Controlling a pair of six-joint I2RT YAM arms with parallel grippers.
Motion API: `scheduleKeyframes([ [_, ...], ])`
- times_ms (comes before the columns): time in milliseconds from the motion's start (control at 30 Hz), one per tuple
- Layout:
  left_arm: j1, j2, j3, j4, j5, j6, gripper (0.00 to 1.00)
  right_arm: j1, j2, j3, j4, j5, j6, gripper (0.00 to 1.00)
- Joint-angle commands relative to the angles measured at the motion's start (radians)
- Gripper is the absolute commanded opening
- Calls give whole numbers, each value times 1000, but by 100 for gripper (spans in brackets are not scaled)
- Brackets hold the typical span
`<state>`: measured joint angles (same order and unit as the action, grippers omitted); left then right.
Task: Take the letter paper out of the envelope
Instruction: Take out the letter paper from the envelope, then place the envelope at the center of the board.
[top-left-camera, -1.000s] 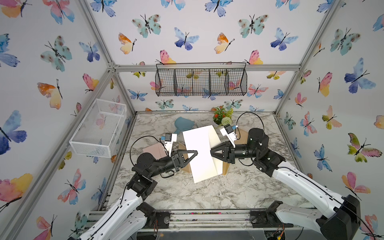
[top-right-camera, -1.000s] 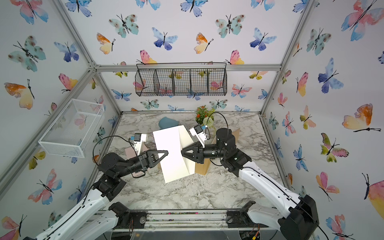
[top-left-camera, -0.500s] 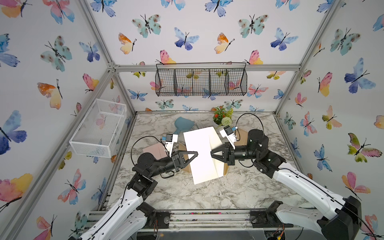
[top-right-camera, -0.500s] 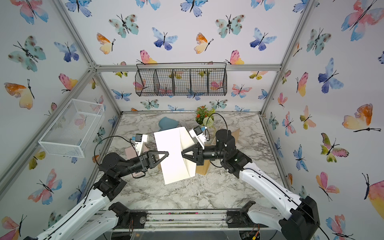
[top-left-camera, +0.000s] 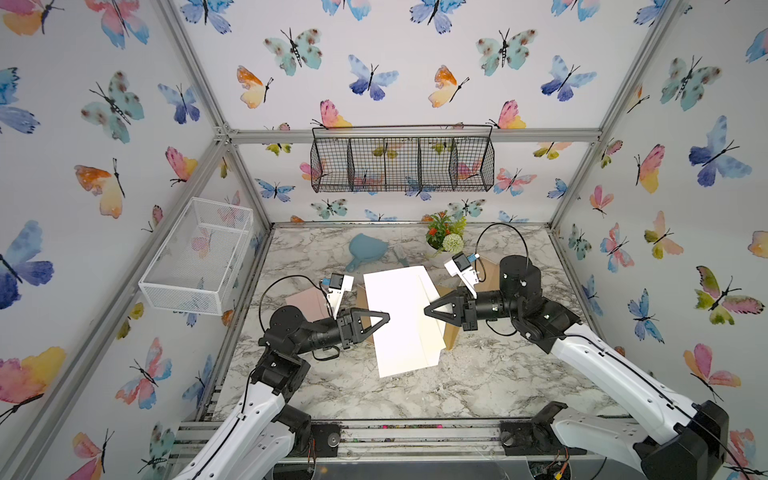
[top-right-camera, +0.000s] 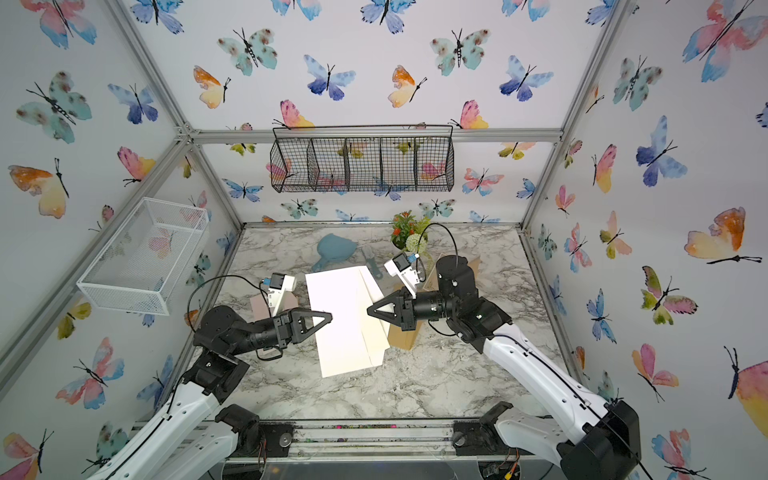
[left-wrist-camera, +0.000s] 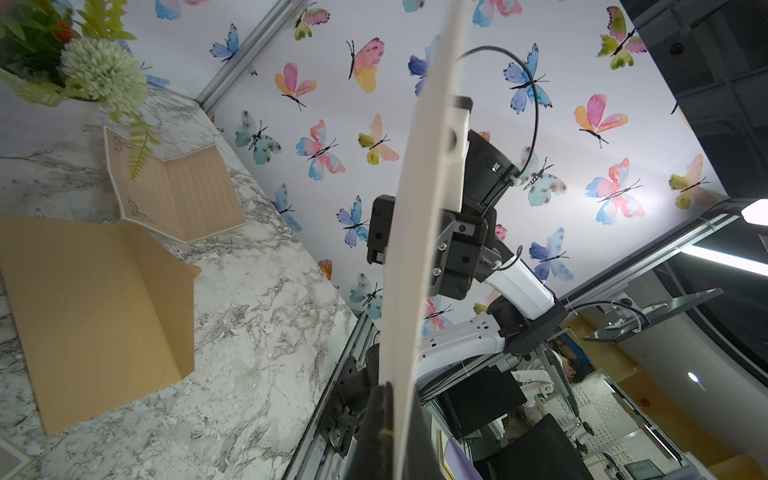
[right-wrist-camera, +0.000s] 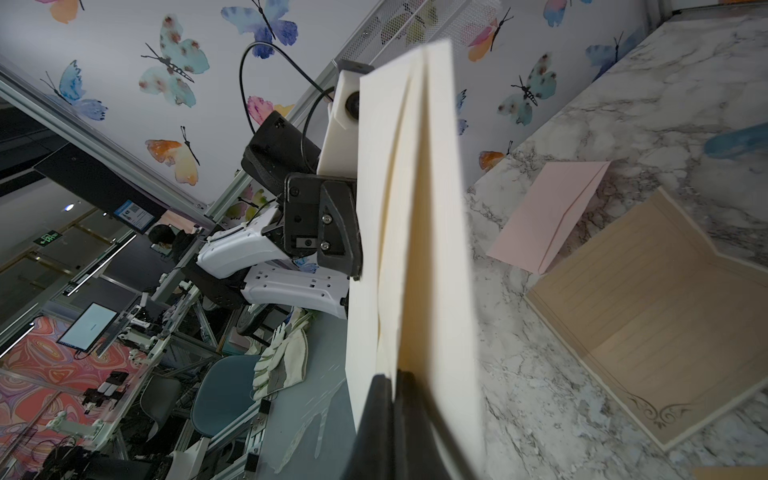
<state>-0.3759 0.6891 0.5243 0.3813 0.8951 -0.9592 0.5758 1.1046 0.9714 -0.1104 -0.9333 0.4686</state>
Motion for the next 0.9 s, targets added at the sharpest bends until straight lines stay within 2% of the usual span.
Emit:
scheduleKeyframes([
  [0, 83, -43, 31, -12, -47, 18, 3, -110, -62, 12, -93, 68, -37, 1],
  [167, 199, 26, 106, 9, 10, 13, 3, -147, -93, 44, -250, 95, -116, 1],
  [267, 208, 92, 130, 27, 26, 25, 3, -163, -116, 83, -346, 135, -162, 1],
  [400, 228, 151, 130, -49, -38, 106, 2, -171, -123, 173, -472, 240, -215, 1],
  [500, 302, 208, 111, -62, -80, 119, 1, -171, -104, 200, -483, 224, -215, 1],
  [667, 496, 392, 26, 164, -81, 38, 1, -171, -78, 181, -452, 213, -203, 1],
  [767, 572, 559, 91, 238, -12, 27, 0, -170, -78, 159, -425, 191, -185, 1],
  [867, 635, 688, 136, 355, -9, -31, 0, -171, -86, 131, -390, 177, -165, 1],
])
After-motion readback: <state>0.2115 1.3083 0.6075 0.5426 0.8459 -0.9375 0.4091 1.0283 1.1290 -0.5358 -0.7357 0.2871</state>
